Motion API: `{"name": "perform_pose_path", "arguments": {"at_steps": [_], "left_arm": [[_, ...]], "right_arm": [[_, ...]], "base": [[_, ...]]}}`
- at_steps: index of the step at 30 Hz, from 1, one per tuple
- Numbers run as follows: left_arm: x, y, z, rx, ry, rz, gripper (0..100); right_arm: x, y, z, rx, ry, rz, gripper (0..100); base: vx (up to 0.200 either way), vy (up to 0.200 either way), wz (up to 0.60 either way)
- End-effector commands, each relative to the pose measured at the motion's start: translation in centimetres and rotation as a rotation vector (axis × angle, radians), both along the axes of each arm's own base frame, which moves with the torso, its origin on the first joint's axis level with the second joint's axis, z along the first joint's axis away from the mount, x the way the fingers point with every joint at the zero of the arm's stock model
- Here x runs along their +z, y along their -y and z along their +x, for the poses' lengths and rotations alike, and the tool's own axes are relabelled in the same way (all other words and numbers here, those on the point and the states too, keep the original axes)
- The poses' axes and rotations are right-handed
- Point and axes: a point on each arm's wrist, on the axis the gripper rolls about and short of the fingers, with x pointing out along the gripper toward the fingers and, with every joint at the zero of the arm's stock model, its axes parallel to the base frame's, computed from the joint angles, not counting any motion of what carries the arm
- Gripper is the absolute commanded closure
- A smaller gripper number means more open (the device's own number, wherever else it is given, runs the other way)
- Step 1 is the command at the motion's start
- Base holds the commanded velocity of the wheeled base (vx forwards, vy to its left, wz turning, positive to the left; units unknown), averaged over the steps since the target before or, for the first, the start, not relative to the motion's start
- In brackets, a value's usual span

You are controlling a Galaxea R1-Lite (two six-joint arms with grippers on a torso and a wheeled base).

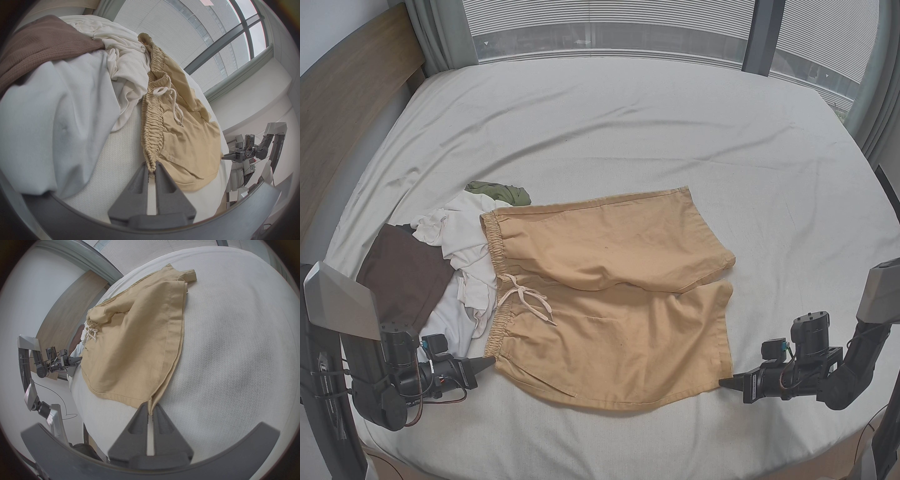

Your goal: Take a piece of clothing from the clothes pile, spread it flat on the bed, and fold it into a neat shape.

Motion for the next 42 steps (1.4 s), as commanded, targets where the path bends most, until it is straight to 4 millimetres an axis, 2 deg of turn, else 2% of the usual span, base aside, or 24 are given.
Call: {"name": "perform_pose_path", "arguments": {"at_steps": [1,6,11,24,42], "left_arm": [[0.0,0.0,0.0,0.001,-0.001,0.000,100],[0.0,0.0,0.1,-0.001,0.005,-0.001,100],[0.4,-0.1,0.1,0.005,0.013,-0.010,100],[-0.2,0.5,-1.2,-0.020,-0.045,-0.003,100],[-0.8,0.5,-5.0,-0.112,-0.127,0.080,100]], "right_arm": [[-0.1,0.0,0.0,-0.002,-0.002,-0.002,100],[0.0,0.0,0.0,-0.004,0.001,-0.002,100],[0.2,0.2,-1.0,0.001,-0.022,-0.014,100],[3.7,1.0,-4.5,0.056,-0.136,-0.092,100],[3.1,1.5,-5.7,0.102,-0.164,-0.141,100]], "base": [[0.000,0.000,0.00],[0.000,0.000,0.00],[0.000,0.000,0.00],[0.000,0.000,0.00],[0.000,0.000,0.00]]}}
